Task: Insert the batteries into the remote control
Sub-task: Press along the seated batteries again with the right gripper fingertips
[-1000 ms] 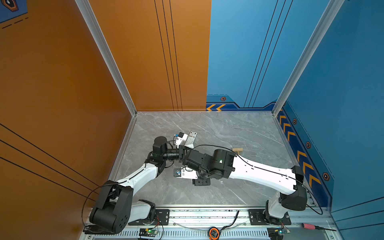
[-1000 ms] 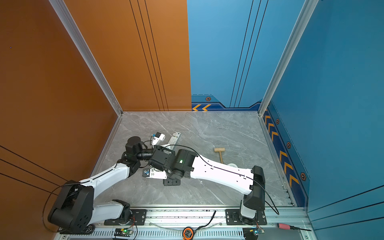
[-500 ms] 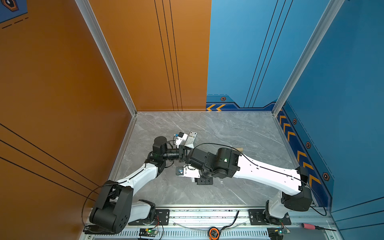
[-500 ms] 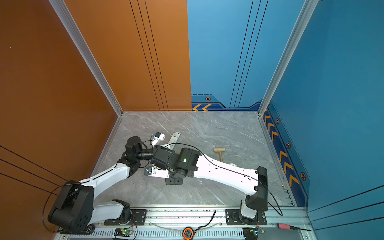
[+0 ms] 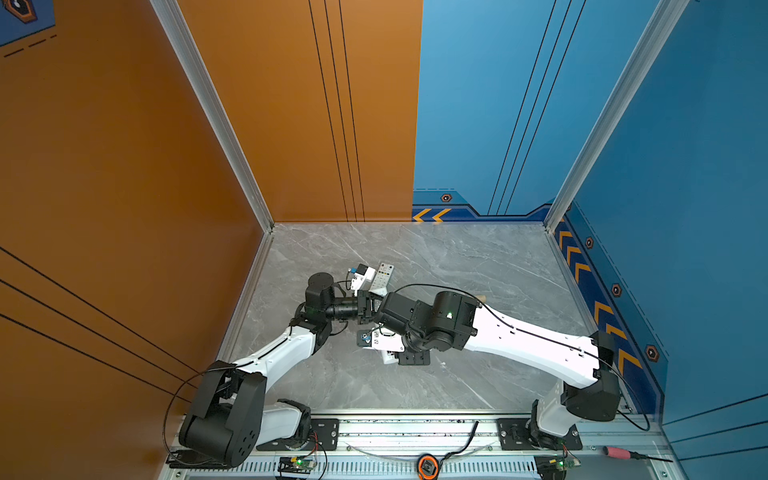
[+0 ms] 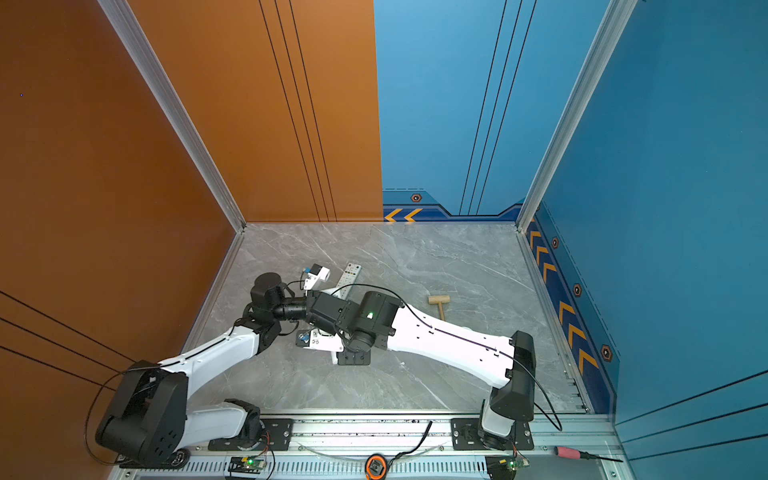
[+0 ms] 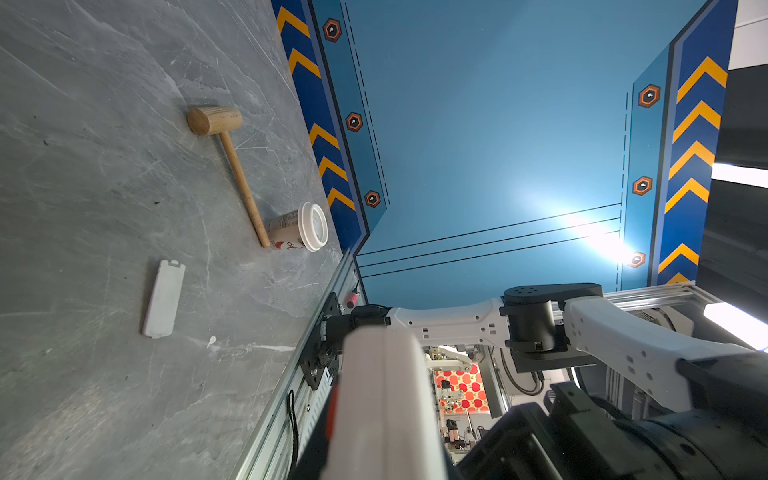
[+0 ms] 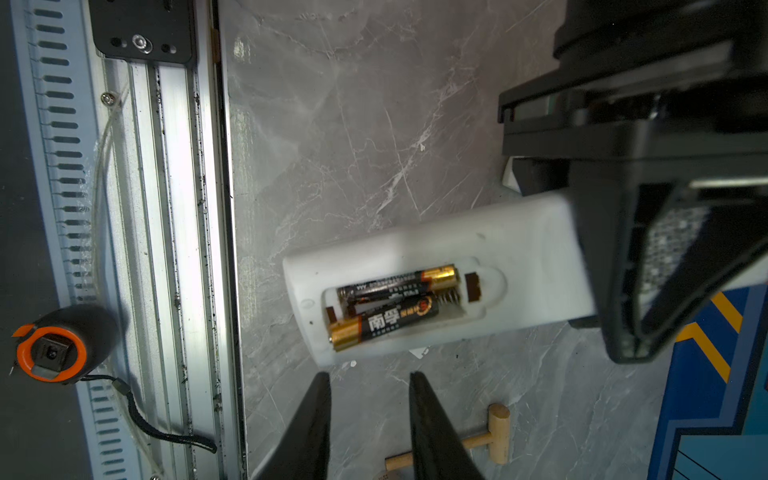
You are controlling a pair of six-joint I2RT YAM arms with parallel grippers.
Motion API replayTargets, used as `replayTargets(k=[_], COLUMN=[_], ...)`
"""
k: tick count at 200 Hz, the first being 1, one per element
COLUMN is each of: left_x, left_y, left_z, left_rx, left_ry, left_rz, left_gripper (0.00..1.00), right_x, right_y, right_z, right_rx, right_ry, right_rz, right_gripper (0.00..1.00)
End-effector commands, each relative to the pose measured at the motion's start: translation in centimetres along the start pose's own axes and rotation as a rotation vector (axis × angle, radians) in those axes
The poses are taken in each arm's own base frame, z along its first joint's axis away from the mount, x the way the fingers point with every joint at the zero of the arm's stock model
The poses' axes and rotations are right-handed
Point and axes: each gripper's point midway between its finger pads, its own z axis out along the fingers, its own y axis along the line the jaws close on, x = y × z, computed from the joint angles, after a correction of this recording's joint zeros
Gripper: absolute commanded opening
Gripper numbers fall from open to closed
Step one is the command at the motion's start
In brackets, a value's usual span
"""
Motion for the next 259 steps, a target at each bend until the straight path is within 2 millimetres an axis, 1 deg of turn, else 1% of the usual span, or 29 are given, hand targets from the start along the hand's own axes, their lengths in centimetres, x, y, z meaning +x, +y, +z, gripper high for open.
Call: replayTargets(k=[1, 41, 72, 145, 159, 161, 163, 182, 217, 259], left_x=[-0.3, -0.3, -0.3, -0.1, 0.0, 0.0, 0.0, 0.0, 0.1, 0.4], left_y=[-0.9, -0.9, -1.0, -1.0, -1.0, -1.0, -1.0, -1.1, -1.2, -1.3], left_z=[-0.4, -0.4, -0.4, -0.4, -0.3, -0.3, -0.3, -0.3, -0.3, -0.2], left_rx=[0.016, 0.015, 0.017, 0.016, 0.016, 0.016, 0.016, 0.017, 0.019, 0.022], left_ry=[-0.014, -0.016, -0.015, -0.017, -0.015, -0.014, -0.015, -0.015, -0.014, -0.006], left_rz=[0.038, 0.038, 0.038, 0.037, 0.035, 0.034, 0.036, 0.037, 0.039, 0.042], left_gripper=[0.0, 0.0, 0.0, 0.0, 0.0, 0.0, 0.0, 0.0, 0.0, 0.0], right_x=[0.0, -0.2, -0.5, -0.9, -0.8, -1.3, -1.4, -1.5, -1.5, -1.0], right_y=[0.6, 0.8, 0.6, 0.5, 0.3, 0.0, -0.1, -0.4, -0.9, -1.7], right_z=[0.4, 0.7, 1.0, 1.6, 1.8, 1.3, 1.2, 1.4, 1.7, 2.4], right_rx=[-0.024, -0.029, -0.018, 0.002, 0.013, 0.022, 0.026, 0.038, 0.054, 0.081], right_ry=[0.024, 0.027, 0.028, 0.035, 0.044, 0.026, 0.021, 0.028, 0.039, 0.07], right_rz=[-0.025, -0.032, -0.029, -0.013, -0.006, -0.003, 0.0, 0.008, 0.03, 0.038], right_gripper=[0.3, 0.28, 0.25, 0.2, 0.19, 0.19, 0.19, 0.18, 0.17, 0.14])
